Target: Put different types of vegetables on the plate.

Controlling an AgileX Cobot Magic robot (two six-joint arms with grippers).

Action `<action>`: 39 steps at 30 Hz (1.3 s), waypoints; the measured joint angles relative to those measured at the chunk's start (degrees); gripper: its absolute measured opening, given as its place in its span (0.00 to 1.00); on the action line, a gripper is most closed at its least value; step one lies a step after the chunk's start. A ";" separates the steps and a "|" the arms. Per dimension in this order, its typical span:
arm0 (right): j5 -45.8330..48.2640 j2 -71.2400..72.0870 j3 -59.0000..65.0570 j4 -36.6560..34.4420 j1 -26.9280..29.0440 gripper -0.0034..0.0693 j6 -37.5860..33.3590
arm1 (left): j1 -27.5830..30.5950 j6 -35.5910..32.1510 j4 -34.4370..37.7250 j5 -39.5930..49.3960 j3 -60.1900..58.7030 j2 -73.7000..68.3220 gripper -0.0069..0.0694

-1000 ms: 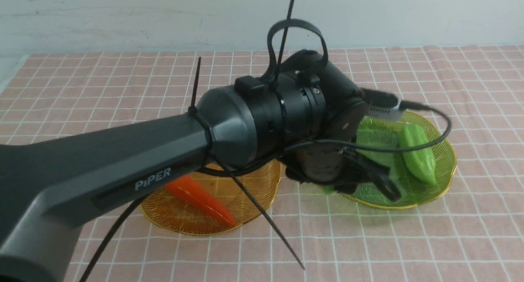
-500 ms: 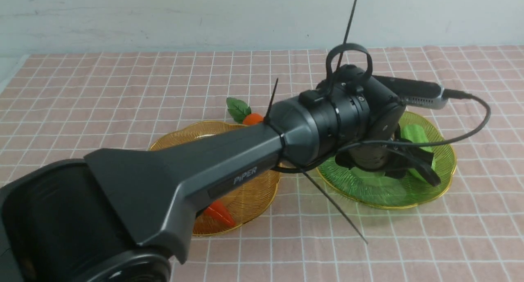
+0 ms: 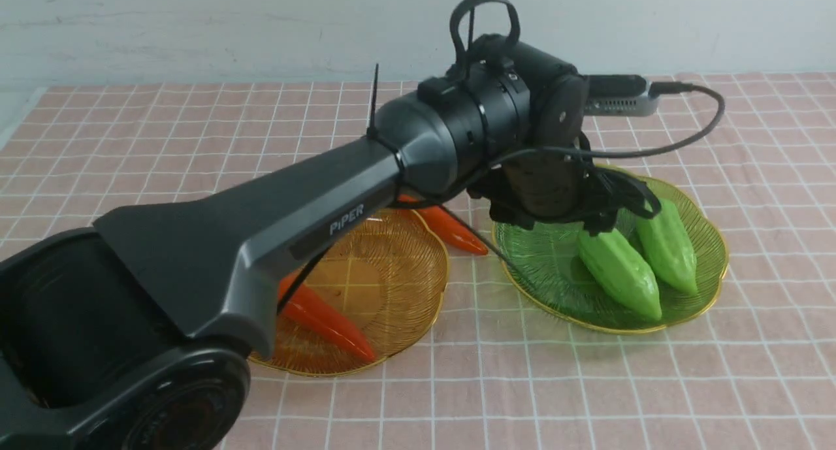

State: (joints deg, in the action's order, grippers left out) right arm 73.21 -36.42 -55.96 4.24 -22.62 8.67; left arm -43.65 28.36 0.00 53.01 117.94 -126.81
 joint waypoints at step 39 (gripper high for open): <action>0.00 0.00 0.00 -1.25 0.00 0.02 -0.25 | 21.50 -2.26 6.24 -5.64 5.51 -12.96 0.79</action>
State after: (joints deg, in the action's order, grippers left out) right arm 73.21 -36.42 -55.96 2.99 -22.62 8.42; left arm -22.15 26.10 6.24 47.37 123.45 -139.77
